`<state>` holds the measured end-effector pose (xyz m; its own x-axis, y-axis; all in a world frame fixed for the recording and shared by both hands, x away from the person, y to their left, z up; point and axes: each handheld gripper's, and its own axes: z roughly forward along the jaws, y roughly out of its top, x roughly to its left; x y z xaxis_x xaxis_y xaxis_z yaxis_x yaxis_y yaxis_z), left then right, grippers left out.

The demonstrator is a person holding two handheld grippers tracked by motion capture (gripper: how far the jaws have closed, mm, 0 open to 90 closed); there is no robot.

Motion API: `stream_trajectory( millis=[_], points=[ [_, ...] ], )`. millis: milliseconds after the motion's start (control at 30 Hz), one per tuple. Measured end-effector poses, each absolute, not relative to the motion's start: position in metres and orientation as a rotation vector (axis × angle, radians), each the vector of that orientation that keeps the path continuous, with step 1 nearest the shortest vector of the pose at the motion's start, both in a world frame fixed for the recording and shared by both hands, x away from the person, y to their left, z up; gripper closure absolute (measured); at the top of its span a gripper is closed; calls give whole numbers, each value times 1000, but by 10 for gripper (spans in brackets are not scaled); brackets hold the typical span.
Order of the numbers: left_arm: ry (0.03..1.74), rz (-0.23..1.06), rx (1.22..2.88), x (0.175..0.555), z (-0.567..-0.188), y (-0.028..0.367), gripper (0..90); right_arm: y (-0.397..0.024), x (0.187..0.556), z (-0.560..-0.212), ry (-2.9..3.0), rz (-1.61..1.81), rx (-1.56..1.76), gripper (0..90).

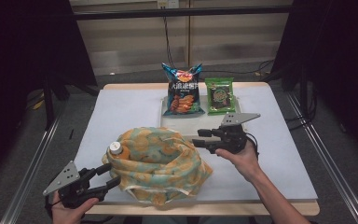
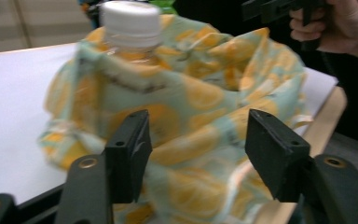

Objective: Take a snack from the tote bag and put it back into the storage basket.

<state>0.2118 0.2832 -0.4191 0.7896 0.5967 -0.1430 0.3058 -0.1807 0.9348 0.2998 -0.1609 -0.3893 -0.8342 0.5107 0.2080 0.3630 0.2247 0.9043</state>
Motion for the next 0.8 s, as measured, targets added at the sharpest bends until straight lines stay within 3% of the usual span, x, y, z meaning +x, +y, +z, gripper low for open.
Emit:
stream_trajectory(
  millis=[267,300,467,800],
  points=[
    [613,236,1821,213,-418,257,412,-135,287,-397,2454,1669,763,486],
    [601,220,1825,214,-419,253,406,-131,287,-400,2471,1654,759,519],
    [587,215,1814,220,-414,238,329,-123,281,-411,2536,1677,715,863],
    [524,166,1895,240,-413,211,394,-118,265,-437,2664,1599,686,895]
  ],
)
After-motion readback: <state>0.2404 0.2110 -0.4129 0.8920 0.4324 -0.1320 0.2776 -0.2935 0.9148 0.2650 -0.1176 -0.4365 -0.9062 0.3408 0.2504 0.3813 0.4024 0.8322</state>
